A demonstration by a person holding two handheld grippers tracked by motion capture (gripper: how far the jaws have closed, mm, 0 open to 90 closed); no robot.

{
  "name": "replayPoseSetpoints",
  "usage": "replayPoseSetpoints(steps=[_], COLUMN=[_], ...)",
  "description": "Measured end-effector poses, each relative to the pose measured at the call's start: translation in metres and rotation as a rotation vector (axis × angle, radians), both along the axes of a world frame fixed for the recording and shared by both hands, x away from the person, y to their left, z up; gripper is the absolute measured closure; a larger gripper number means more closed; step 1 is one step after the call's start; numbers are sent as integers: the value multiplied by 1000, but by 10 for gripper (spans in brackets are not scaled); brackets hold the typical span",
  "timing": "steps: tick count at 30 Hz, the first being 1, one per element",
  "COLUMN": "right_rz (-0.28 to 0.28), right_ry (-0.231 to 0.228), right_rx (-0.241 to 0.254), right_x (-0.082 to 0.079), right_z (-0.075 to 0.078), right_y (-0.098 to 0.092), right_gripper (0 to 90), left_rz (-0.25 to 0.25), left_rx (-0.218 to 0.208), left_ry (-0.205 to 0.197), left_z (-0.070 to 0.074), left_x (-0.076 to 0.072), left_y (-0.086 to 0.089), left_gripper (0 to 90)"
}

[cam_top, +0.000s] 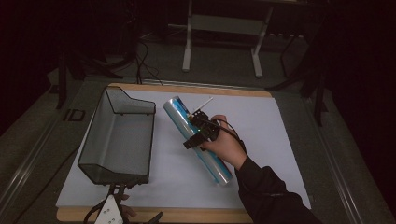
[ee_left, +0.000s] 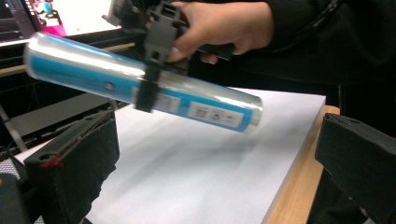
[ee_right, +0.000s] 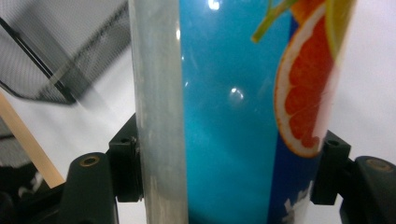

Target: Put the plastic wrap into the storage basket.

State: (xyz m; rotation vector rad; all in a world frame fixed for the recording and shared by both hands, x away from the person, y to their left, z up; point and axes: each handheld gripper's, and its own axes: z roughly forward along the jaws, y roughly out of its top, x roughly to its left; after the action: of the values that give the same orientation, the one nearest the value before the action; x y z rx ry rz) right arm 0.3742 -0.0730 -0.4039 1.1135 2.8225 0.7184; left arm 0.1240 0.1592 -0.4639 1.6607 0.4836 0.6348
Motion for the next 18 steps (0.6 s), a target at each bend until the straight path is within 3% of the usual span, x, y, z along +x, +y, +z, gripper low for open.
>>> replayPoseSetpoints(steps=[9,18], right_rz=[4,-22], right_ry=[-18,-47], right_rx=[51,139], right_x=[5,13], right_z=[16,35], right_y=[26,51], right_gripper=[316,316], left_rz=[6,10], left_rx=[-5,-9], left_ry=[-3,-1], left_z=[0,0], left_x=[-1,-1], left_y=[0,1], left_gripper=[6,6])
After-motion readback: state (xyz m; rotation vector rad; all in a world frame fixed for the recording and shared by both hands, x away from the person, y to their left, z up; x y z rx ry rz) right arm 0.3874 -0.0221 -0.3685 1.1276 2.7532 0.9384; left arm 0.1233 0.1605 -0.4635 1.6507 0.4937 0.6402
